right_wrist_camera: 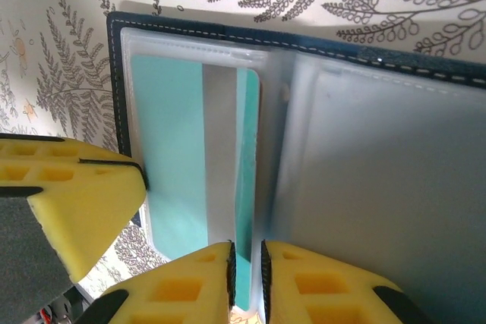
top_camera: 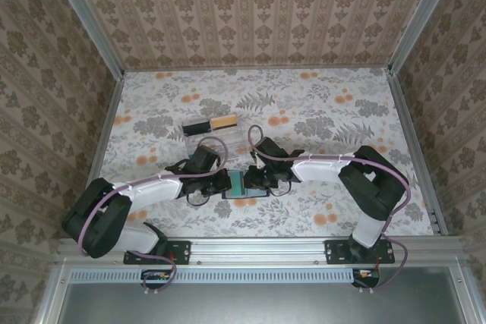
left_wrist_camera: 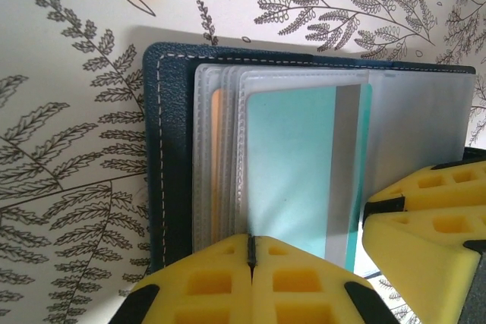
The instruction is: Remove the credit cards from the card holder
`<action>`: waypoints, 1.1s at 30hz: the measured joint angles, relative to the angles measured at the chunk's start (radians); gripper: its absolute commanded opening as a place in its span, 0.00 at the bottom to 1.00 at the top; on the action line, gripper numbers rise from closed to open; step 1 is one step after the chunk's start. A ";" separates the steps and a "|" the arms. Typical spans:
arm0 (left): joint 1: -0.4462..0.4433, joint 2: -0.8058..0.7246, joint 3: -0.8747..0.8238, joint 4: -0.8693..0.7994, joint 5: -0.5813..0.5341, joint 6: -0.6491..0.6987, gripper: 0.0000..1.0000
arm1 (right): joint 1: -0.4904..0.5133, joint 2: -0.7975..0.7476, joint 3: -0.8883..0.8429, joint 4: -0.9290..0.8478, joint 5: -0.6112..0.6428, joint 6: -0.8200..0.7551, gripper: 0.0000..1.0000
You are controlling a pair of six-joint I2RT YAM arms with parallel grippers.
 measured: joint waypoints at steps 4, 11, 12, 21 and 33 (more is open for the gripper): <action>0.000 0.008 0.000 0.015 0.001 -0.001 0.00 | 0.000 0.016 0.001 0.016 -0.012 0.002 0.18; -0.001 0.012 0.000 0.021 -0.001 -0.001 0.00 | -0.008 0.027 0.005 0.019 -0.028 0.012 0.01; -0.001 0.012 0.000 0.022 -0.003 -0.001 0.00 | -0.010 0.027 0.005 0.020 -0.031 0.019 0.01; -0.001 0.011 0.000 0.021 -0.007 -0.001 0.00 | -0.025 0.009 -0.021 0.044 -0.035 0.021 0.00; 0.000 0.015 -0.001 -0.001 -0.014 0.000 0.00 | -0.051 -0.027 -0.063 0.045 -0.035 0.022 0.00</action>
